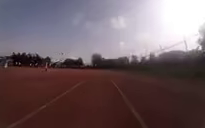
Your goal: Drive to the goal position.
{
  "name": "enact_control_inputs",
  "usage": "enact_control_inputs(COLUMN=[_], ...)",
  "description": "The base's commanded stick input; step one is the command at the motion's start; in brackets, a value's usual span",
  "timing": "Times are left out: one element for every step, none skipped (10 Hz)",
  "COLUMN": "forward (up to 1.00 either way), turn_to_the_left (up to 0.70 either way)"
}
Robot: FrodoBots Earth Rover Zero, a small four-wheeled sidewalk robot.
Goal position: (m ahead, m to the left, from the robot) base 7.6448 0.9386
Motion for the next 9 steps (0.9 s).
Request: enact_control_inputs(forward=[0.7,0.7,0.7,0.7,0.7,0.7,0.7,0.7,0.7], turn_to_the_left=[0.0,0.0,0.0,0.0,0.0,0.0,0.0,0.0,0.0])
